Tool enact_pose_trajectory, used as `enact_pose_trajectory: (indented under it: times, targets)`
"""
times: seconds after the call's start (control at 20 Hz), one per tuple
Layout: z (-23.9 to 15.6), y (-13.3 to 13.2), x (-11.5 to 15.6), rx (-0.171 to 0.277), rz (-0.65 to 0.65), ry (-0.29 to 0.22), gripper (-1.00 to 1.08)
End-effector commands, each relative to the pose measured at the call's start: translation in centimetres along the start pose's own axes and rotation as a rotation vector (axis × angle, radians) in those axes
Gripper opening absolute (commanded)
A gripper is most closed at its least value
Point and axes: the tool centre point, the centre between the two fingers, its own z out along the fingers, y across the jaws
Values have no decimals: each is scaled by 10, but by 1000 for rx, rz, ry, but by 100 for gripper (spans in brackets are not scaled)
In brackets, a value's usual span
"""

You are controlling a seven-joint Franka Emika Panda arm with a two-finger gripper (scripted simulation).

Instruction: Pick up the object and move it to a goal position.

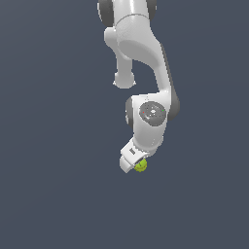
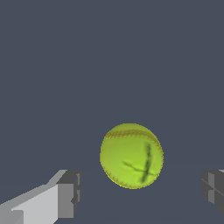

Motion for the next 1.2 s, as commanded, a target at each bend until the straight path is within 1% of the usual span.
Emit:
enact_pose_trajectory:
  times: [0.0,0.15,0.5,0.8,0.85,1.15]
  targets:
    - [1,0,0,0,0,0,100]
    - [10,0,0,0,-1,0,100]
    - [46,-1,-1,-1,-5,0,100]
    - [50,0,1,-1,-5,1,100]
    - [50,0,1,-1,-5,1,-100]
    - [50,0,1,-1,-5,1,-100]
